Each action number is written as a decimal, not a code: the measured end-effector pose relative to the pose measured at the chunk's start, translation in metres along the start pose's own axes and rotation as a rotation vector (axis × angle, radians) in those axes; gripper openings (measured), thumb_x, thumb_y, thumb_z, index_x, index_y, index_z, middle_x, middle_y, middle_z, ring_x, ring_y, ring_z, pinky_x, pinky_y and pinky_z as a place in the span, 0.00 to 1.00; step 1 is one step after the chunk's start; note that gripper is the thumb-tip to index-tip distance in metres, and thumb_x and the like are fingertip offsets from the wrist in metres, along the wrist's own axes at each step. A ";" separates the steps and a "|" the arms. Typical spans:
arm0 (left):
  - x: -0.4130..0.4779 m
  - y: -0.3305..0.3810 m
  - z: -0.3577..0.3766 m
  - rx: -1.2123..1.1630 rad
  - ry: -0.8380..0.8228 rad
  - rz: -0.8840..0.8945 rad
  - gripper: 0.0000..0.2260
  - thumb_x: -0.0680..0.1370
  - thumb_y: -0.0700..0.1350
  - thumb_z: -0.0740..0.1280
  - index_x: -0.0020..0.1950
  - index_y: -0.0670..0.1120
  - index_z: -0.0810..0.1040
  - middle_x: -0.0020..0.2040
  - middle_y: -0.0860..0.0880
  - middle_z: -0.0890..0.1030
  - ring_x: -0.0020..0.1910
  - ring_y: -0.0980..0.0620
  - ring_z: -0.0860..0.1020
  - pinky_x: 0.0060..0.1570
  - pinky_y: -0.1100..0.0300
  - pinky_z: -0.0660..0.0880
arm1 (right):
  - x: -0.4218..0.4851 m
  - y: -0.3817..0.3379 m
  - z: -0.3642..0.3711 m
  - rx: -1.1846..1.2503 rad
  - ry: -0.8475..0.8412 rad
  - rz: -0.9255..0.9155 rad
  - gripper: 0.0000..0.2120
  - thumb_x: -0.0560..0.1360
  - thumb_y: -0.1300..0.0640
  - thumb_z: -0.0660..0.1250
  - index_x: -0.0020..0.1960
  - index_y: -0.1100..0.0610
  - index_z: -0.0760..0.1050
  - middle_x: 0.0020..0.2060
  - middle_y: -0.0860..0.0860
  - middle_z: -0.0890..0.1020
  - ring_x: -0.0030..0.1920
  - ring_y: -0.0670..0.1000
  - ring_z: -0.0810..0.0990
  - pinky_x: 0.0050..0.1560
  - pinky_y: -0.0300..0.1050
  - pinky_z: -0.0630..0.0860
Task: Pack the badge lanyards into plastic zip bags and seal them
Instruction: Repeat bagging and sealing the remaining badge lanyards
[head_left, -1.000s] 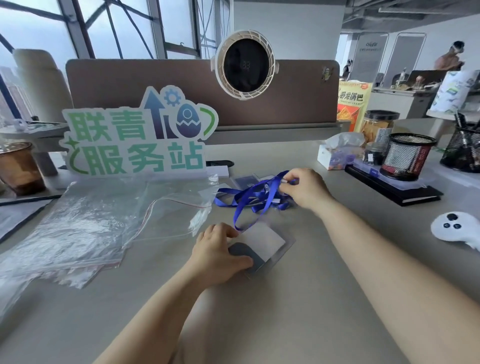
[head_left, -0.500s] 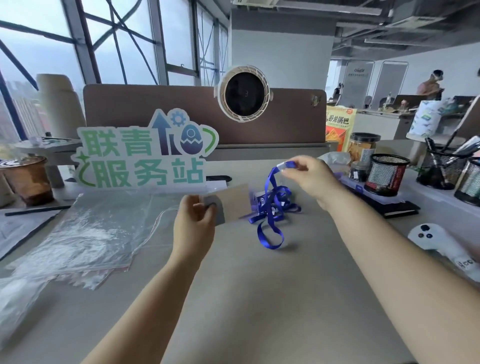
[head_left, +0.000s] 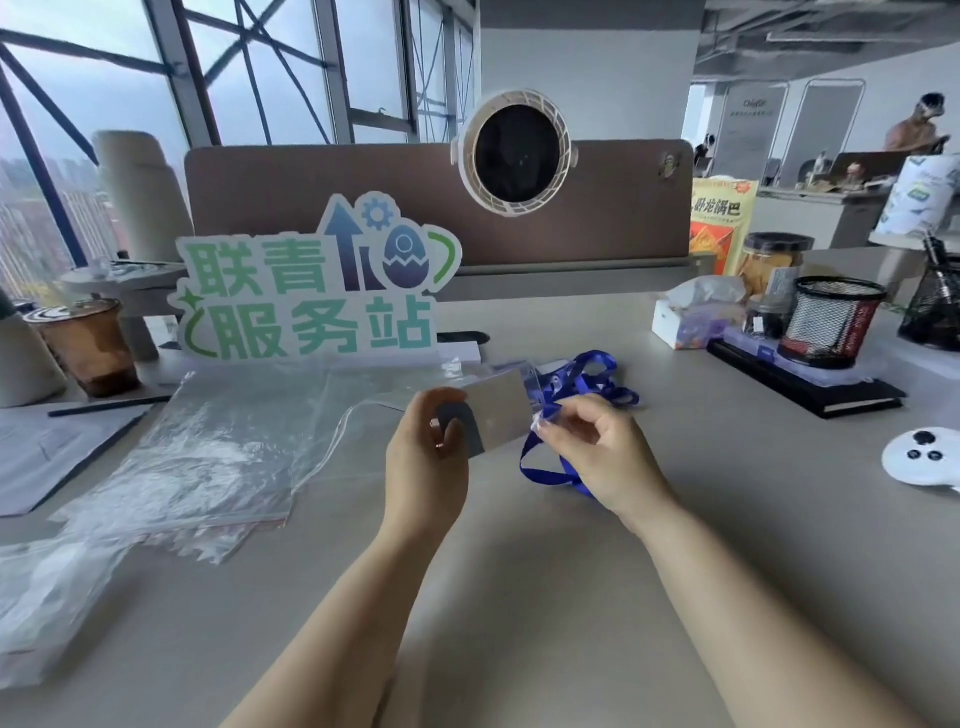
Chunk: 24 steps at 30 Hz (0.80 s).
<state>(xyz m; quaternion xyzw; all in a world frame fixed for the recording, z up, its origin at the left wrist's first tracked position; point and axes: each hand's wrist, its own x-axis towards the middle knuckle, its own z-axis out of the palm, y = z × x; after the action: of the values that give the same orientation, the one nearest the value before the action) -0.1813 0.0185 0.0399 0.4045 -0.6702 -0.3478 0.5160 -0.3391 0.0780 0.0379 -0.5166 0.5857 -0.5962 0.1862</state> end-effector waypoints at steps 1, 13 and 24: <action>-0.001 -0.002 0.000 0.014 -0.003 0.011 0.14 0.78 0.34 0.59 0.51 0.54 0.74 0.46 0.54 0.78 0.41 0.56 0.76 0.36 0.71 0.70 | -0.001 0.001 0.000 0.006 -0.014 0.001 0.03 0.75 0.58 0.68 0.43 0.56 0.78 0.43 0.54 0.82 0.44 0.49 0.79 0.50 0.42 0.72; 0.001 -0.009 -0.004 0.035 -0.066 -0.022 0.24 0.74 0.33 0.56 0.62 0.57 0.71 0.41 0.49 0.71 0.36 0.52 0.67 0.32 0.63 0.66 | -0.003 0.008 -0.005 -0.236 -0.026 -0.108 0.06 0.72 0.61 0.71 0.47 0.52 0.82 0.40 0.50 0.82 0.40 0.46 0.78 0.45 0.37 0.73; -0.003 -0.003 -0.002 -0.048 -0.082 -0.021 0.06 0.76 0.50 0.67 0.49 0.60 0.72 0.37 0.61 0.79 0.40 0.58 0.79 0.44 0.53 0.78 | -0.004 0.005 -0.001 -0.581 -0.071 -0.429 0.06 0.74 0.62 0.68 0.50 0.58 0.77 0.42 0.48 0.83 0.44 0.44 0.76 0.44 0.30 0.69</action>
<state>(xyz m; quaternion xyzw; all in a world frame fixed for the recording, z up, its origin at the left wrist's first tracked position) -0.1790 0.0197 0.0368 0.3842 -0.6780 -0.3855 0.4940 -0.3407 0.0806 0.0321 -0.6794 0.6021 -0.4122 -0.0773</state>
